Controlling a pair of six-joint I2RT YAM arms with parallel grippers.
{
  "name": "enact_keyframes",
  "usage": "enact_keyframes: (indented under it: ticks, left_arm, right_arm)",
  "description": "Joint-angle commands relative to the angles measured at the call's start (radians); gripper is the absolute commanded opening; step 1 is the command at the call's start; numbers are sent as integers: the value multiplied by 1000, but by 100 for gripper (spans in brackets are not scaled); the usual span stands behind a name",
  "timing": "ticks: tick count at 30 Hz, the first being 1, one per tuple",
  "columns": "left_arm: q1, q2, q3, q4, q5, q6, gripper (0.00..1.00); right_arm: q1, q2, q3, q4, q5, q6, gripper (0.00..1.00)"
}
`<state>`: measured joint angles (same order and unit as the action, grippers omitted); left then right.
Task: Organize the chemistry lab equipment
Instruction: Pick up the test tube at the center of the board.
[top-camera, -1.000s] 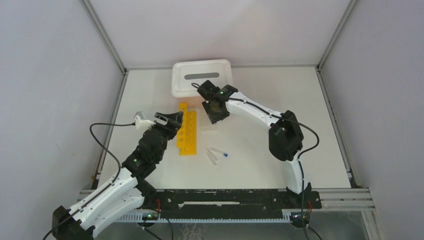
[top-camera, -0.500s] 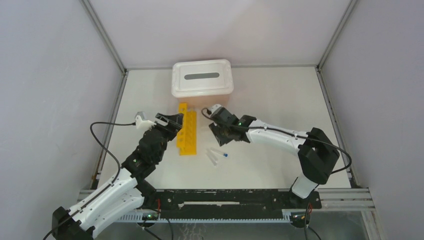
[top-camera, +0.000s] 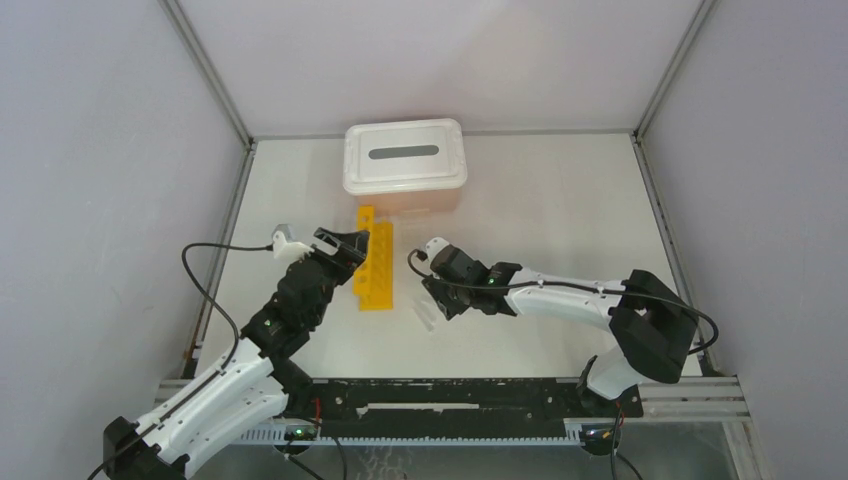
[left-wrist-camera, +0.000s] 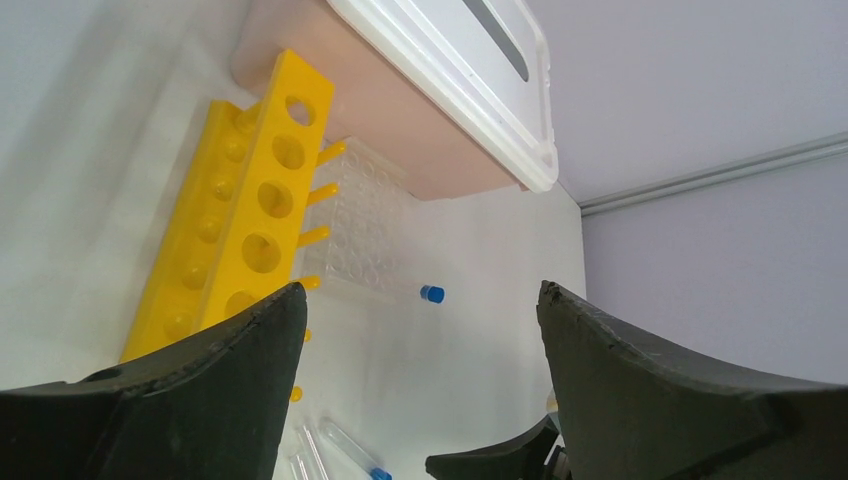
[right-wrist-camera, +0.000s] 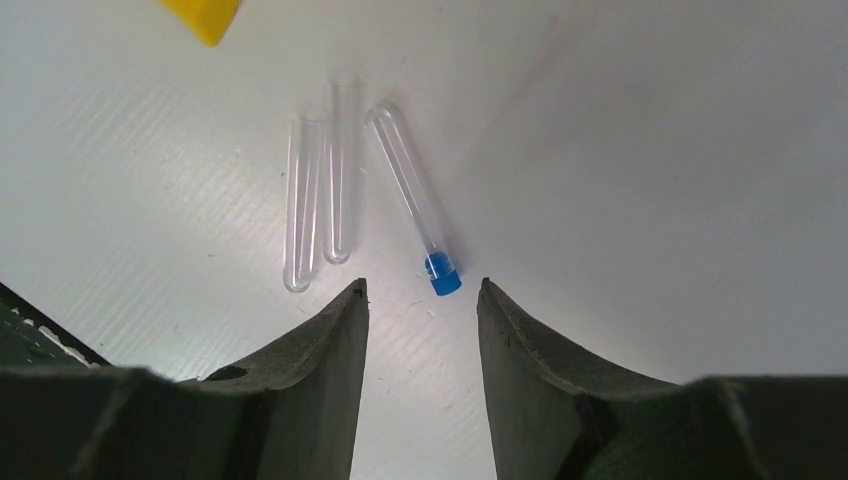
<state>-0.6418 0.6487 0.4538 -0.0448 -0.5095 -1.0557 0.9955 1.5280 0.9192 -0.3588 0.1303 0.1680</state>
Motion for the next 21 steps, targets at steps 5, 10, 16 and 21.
enact_keyframes:
  ticks: [5, 10, 16, 21]
  left_arm:
    - [8, -6, 10, 15, 18, 5, 90]
    - [11, -3, 5, 26, 23, -8, 90]
    - [12, 15, 1, 40, 31, -19, 90]
    - [14, 21, -7, 40, 33, -27, 90]
  right_arm:
    - [-19, 35, -16, 123, -24, -32, 52]
    - [-48, 43, -29, 138, -56, -32, 52]
    - [-65, 69, -37, 158, -89, -33, 52]
    - [-71, 94, -43, 175, -115, -35, 52]
